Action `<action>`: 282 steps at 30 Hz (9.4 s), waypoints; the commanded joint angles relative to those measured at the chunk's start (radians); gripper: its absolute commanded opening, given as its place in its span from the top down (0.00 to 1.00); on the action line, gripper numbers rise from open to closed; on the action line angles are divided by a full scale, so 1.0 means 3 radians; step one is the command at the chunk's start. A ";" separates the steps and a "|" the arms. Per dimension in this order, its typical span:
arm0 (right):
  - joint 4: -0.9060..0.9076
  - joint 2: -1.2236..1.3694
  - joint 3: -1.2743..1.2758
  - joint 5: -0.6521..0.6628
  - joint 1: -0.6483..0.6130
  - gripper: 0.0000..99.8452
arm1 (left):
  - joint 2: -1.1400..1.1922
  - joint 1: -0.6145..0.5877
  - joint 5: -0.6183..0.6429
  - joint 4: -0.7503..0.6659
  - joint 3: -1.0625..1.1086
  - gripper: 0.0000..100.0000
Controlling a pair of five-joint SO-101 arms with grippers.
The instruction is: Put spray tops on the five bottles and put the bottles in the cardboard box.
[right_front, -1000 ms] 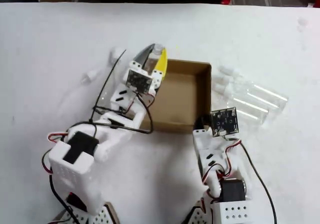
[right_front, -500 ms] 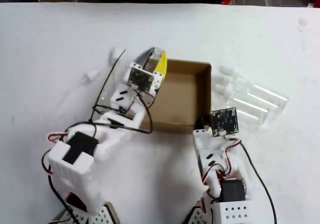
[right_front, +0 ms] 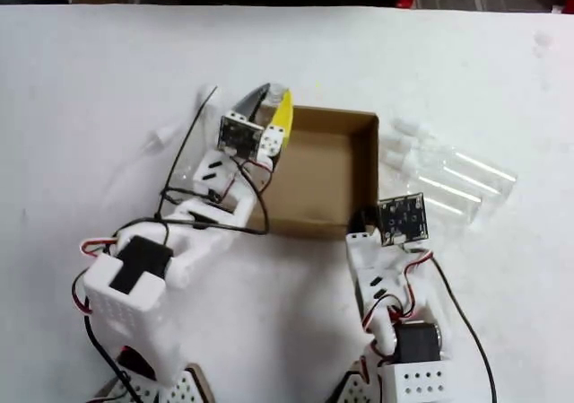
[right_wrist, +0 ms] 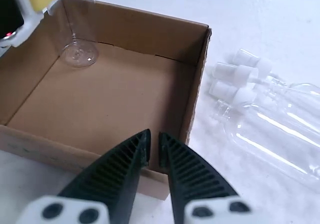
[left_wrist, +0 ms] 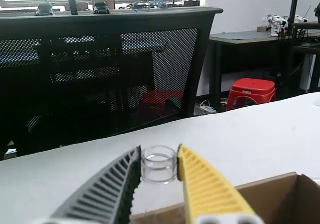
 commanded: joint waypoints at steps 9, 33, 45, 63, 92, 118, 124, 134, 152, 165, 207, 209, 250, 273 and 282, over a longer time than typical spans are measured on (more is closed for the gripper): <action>-0.0013 -0.0003 0.0031 0.0000 0.0008 0.98 | -0.0647 -0.0064 0.0066 0.0307 0.0128 0.89; 0.0003 -0.0003 0.0031 0.0000 0.0018 0.98 | -0.0806 -0.0059 0.0261 0.1253 -0.0153 0.89; 0.0003 -0.0003 0.0031 0.0000 0.0013 0.98 | -0.0662 -0.0054 0.0245 0.1253 -0.0225 0.87; -0.0003 -0.0003 0.0031 0.0000 0.0013 0.98 | -0.1603 -0.0023 0.0245 0.1432 0.0266 0.78; 0.0003 -0.0003 0.0031 0.0000 0.0028 0.98 | -0.2580 -0.0708 -0.0194 0.7416 -0.1463 0.77; 0.0003 -0.0003 0.0031 0.0000 0.0033 0.98 | -0.0448 -0.0156 0.0885 0.7830 -0.2746 0.88; 0.0003 -0.0003 0.0031 0.0000 0.0033 0.98 | -0.0315 -0.0049 0.0915 0.7605 -0.2731 0.81; 0.0003 -0.0003 0.0031 0.0000 0.0033 0.98 | -0.0095 -0.0049 0.0915 0.7621 -0.2726 0.82; 0.0003 -0.0003 0.0031 0.0000 0.0033 0.98 | -0.0100 0.0156 0.1054 0.8332 -0.2721 0.90; 0.0003 -0.0003 0.0031 0.0000 0.0033 0.98 | -0.0115 0.0197 0.1043 0.8326 -0.2752 0.90; 0.0003 -0.0003 0.0031 0.0000 0.0033 0.98 | -0.0033 -0.0836 0.0414 0.8823 -0.4741 0.90; 0.0003 -0.0003 0.0031 0.0000 0.0033 0.98 | 0.0095 -0.0816 0.0399 0.8587 -0.4751 0.90; -0.0013 -0.0003 0.0031 0.0000 0.0033 0.98 | 0.2662 -0.0821 0.0399 0.9048 -0.7672 0.79; -0.0008 -0.0003 0.0031 0.0000 0.0033 0.98 | 0.2923 -0.1025 0.0394 0.8971 -0.8025 0.79; -0.0008 -0.0003 0.0031 0.0000 0.0033 0.98 | 0.3143 -0.0882 0.0399 0.8848 -0.8025 0.79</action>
